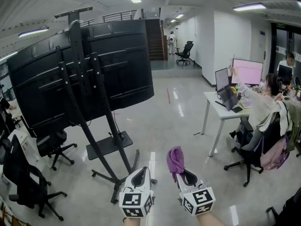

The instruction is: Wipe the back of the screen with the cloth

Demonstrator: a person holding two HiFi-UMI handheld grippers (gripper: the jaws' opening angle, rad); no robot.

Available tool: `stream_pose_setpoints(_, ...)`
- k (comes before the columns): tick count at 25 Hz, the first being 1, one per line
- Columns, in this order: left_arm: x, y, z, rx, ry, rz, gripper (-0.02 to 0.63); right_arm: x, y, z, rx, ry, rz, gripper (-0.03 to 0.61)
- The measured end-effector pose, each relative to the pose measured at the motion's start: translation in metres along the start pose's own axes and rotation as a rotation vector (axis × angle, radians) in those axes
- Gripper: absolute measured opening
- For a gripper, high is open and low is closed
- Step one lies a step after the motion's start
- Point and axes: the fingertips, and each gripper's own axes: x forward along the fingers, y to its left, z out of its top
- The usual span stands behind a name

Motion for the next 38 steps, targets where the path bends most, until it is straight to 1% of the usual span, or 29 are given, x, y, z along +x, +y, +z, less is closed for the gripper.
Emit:
stream_pose_setpoints(4,-0.007,0.065,0.002,-0.010,-0.008,0.085,0.008,0.049,0.050,-0.002,-0.007,-0.009,0.100,0.052)
stream_pose_setpoints(8,-0.008,0.113,0.001,-0.005,-0.005,0.144,0.008,0.088,0.086,-0.003,-0.021,-0.018,0.173,0.052)
stream_pose_setpoints(11,-0.001,0.139,0.002,-0.011,0.000,0.174,0.008,0.115,0.102,0.002,-0.056,-0.019,0.216,0.051)
stream_pose_setpoints(14,0.015,0.155,0.007,-0.020,0.005,0.187,0.008,0.141,0.101,0.009,-0.095,-0.023,0.237,0.051)
stream_pose_setpoints(18,0.052,0.172,0.017,-0.020,0.007,0.179,0.008,0.183,0.081,0.022,-0.128,-0.043,0.243,0.051)
stream_pose_setpoints(21,0.091,0.188,0.031,-0.016,-0.003,0.181,0.008,0.227,0.059,0.037,-0.167,-0.078,0.247,0.051)
stream_pose_setpoints(25,0.158,0.211,0.052,0.009,-0.025,0.199,0.006,0.294,0.020,0.057,-0.211,-0.117,0.266,0.051)
stream_pose_setpoints(29,0.235,0.230,0.077,0.001,-0.034,0.207,0.008,0.361,-0.023,0.082,-0.278,-0.136,0.289,0.051)
stream_pose_setpoints(31,0.276,0.237,0.098,0.018,-0.046,0.212,0.008,0.397,-0.046,0.106,-0.340,-0.160,0.299,0.051)
stream_pose_setpoints(33,0.316,0.247,0.122,0.049,-0.063,0.228,0.008,0.434,-0.070,0.139,-0.399,-0.209,0.294,0.051)
stream_pose_setpoints(35,0.353,0.258,0.150,0.085,-0.082,0.244,0.008,0.471,-0.094,0.180,-0.465,-0.278,0.274,0.051)
stream_pose_setpoints(38,0.401,0.274,0.197,0.120,-0.112,0.255,0.008,0.524,-0.119,0.255,-0.583,-0.389,0.229,0.051)
